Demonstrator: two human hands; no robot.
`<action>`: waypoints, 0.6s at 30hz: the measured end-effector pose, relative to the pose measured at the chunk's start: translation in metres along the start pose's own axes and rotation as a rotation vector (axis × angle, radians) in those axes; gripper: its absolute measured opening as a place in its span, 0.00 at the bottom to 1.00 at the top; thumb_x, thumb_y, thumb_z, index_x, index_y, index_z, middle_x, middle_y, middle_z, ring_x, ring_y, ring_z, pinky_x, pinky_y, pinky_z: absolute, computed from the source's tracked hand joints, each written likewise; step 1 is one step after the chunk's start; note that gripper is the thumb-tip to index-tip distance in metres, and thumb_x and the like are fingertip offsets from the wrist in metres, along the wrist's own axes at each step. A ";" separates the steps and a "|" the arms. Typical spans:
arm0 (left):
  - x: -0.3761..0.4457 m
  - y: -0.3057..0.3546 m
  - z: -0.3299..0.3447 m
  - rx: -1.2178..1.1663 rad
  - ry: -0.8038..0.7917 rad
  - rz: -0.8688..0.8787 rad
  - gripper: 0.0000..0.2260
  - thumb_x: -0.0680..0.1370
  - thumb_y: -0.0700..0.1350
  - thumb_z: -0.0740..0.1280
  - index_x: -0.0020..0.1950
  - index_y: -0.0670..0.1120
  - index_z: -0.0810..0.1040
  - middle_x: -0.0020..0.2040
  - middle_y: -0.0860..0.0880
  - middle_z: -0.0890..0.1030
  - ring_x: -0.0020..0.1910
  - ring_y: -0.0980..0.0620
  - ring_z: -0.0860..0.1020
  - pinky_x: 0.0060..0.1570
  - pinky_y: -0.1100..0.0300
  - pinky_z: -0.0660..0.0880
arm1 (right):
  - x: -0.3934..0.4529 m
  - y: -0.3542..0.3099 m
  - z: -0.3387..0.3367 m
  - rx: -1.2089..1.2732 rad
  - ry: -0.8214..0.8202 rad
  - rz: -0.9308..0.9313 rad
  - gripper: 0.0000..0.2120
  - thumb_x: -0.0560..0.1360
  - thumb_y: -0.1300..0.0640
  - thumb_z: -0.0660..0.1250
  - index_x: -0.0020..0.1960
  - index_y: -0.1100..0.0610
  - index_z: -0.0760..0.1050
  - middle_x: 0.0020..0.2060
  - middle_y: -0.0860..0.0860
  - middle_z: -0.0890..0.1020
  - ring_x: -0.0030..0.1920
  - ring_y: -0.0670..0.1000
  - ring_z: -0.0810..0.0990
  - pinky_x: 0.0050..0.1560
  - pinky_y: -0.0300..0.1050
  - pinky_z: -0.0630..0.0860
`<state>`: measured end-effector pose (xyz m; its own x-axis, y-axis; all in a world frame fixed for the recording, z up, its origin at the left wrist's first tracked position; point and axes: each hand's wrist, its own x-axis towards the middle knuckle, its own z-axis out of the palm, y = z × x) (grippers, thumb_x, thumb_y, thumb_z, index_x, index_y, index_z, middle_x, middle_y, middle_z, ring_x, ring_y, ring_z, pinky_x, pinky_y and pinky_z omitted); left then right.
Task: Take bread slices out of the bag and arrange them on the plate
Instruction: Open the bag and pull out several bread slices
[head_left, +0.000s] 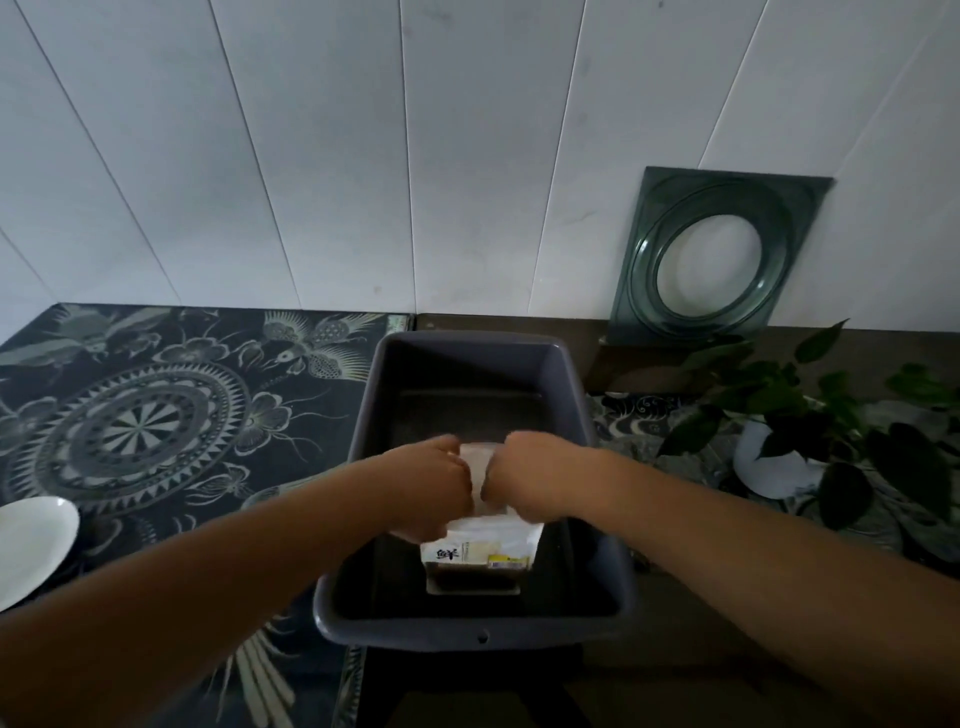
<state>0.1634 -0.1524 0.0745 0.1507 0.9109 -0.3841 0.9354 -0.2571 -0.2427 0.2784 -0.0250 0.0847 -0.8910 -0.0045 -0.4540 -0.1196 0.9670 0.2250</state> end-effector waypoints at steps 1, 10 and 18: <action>0.004 -0.003 -0.001 -0.049 -0.079 0.006 0.13 0.75 0.48 0.66 0.59 0.50 0.78 0.54 0.48 0.82 0.57 0.45 0.77 0.63 0.46 0.68 | 0.002 -0.002 -0.001 0.033 -0.125 -0.020 0.11 0.75 0.60 0.65 0.56 0.51 0.78 0.46 0.51 0.79 0.50 0.57 0.78 0.52 0.52 0.75; -0.024 0.003 0.004 0.053 -0.253 0.074 0.24 0.73 0.65 0.63 0.62 0.52 0.78 0.53 0.49 0.84 0.63 0.45 0.75 0.74 0.46 0.54 | -0.046 0.008 0.031 -0.237 -0.232 -0.189 0.15 0.72 0.57 0.66 0.59 0.52 0.79 0.57 0.54 0.82 0.65 0.55 0.74 0.76 0.58 0.46; -0.029 0.017 -0.017 -0.288 -0.353 -0.097 0.27 0.76 0.66 0.58 0.67 0.51 0.75 0.57 0.46 0.81 0.61 0.45 0.76 0.69 0.46 0.63 | -0.042 -0.007 0.008 0.143 -0.342 -0.036 0.15 0.76 0.64 0.62 0.61 0.58 0.76 0.52 0.56 0.80 0.48 0.58 0.78 0.49 0.53 0.78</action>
<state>0.1806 -0.1773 0.0965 -0.0134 0.7478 -0.6638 0.9980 -0.0306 -0.0547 0.3200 -0.0298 0.0956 -0.6867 0.0227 -0.7265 -0.0640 0.9937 0.0915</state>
